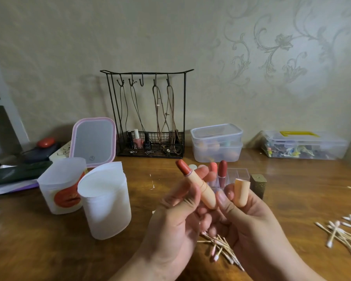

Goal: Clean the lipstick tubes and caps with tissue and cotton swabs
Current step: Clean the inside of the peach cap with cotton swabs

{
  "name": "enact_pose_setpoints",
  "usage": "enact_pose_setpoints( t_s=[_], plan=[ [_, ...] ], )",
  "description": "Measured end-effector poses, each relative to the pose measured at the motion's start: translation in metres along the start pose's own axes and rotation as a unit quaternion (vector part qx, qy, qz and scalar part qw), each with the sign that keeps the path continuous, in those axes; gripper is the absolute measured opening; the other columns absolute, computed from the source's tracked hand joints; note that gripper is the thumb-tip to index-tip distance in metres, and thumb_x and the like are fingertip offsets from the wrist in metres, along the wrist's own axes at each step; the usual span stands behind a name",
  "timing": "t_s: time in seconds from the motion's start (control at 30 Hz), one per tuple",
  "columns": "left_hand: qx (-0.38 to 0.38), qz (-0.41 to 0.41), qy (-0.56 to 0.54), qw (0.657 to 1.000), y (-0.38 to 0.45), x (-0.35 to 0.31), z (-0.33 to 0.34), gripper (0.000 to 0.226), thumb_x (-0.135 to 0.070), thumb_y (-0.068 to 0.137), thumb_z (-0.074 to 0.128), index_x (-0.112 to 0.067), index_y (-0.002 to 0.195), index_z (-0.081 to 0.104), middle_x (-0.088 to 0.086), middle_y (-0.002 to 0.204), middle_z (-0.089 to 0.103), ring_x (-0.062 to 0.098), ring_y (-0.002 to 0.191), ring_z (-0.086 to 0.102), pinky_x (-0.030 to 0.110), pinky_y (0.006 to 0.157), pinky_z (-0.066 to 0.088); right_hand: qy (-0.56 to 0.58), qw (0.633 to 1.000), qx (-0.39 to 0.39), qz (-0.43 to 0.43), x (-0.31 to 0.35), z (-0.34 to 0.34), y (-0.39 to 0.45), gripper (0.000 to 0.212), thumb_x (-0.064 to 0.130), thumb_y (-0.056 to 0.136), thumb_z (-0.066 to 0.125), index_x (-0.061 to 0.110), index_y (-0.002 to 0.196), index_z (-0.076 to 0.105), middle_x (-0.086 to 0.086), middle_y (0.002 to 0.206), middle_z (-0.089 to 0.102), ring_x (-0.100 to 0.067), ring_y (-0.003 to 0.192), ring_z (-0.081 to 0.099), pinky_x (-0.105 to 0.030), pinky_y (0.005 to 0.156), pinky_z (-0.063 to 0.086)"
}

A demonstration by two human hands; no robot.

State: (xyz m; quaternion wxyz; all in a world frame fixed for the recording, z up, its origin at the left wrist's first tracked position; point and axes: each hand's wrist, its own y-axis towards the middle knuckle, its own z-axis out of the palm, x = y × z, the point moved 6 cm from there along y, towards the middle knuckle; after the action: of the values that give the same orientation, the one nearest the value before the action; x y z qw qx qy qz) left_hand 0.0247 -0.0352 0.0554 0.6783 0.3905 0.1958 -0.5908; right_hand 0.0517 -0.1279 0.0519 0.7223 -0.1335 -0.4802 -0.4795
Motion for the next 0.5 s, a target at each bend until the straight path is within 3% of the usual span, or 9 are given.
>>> enact_pose_setpoints(
  t_s=[0.1,0.17,0.27,0.33,0.4,0.5],
  plan=[
    [-0.041,0.011,0.009,0.999,0.003,0.000,-0.007,0.054,-0.035,0.047,0.094,-0.018,0.096,0.077,0.007,0.100,0.071,0.029,0.085,0.049,0.034,0.069,0.040,0.011,0.999,-0.045,-0.017,-0.001,-0.007,0.000,0.057,0.027,0.035,0.101,0.014,0.069,0.057,-0.031,0.075,0.065,-0.037,0.063,0.066,-0.034,0.057,0.057],
    [-0.068,0.016,0.009,0.998,0.004,-0.001,-0.011,0.055,-0.034,0.042,0.096,-0.016,0.091,0.078,0.008,0.100,0.071,0.031,0.097,0.057,0.035,0.077,0.046,-0.049,0.996,-0.063,-0.041,0.002,-0.008,-0.001,0.055,0.035,0.032,0.101,0.020,0.065,0.060,-0.027,0.077,0.069,-0.033,0.065,0.067,-0.033,0.060,0.056],
    [-0.079,0.008,0.006,0.997,0.002,-0.003,-0.013,0.062,-0.035,0.039,0.097,-0.015,0.094,0.078,0.010,0.104,0.072,0.023,0.088,0.068,0.031,0.065,0.053,-0.063,0.995,-0.061,-0.051,0.006,-0.005,-0.002,0.050,0.044,0.032,0.099,0.025,0.067,0.069,-0.023,0.083,0.073,-0.027,0.060,0.067,-0.030,0.056,0.056],
    [-0.047,-0.013,0.004,0.999,0.000,-0.001,-0.006,0.058,-0.033,0.046,0.095,-0.016,0.098,0.077,0.008,0.097,0.072,0.014,0.061,0.058,0.026,0.051,0.045,0.005,1.000,-0.021,-0.003,0.001,0.001,-0.001,0.053,0.044,0.041,0.097,0.015,0.080,0.076,-0.031,0.080,0.069,-0.031,0.059,0.068,-0.031,0.053,0.057],
    [-0.029,-0.024,-0.011,0.999,-0.001,0.001,-0.002,0.053,-0.029,0.049,0.094,-0.015,0.097,0.077,0.007,0.087,0.072,0.007,0.049,0.046,0.021,0.045,0.041,0.019,1.000,-0.008,0.022,-0.003,0.003,-0.002,0.053,0.043,0.045,0.096,0.012,0.082,0.077,-0.038,0.078,0.066,-0.034,0.061,0.070,-0.031,0.053,0.058],
    [-0.041,-0.006,-0.007,0.999,0.000,0.001,-0.004,0.055,-0.028,0.047,0.095,-0.012,0.097,0.077,0.007,0.095,0.073,0.014,0.066,0.061,0.023,0.054,0.050,-0.031,0.997,-0.054,-0.036,0.005,-0.002,-0.003,0.036,0.036,0.049,0.096,0.020,0.066,0.068,-0.031,0.079,0.069,-0.034,0.066,0.071,-0.030,0.058,0.058]
  ],
)
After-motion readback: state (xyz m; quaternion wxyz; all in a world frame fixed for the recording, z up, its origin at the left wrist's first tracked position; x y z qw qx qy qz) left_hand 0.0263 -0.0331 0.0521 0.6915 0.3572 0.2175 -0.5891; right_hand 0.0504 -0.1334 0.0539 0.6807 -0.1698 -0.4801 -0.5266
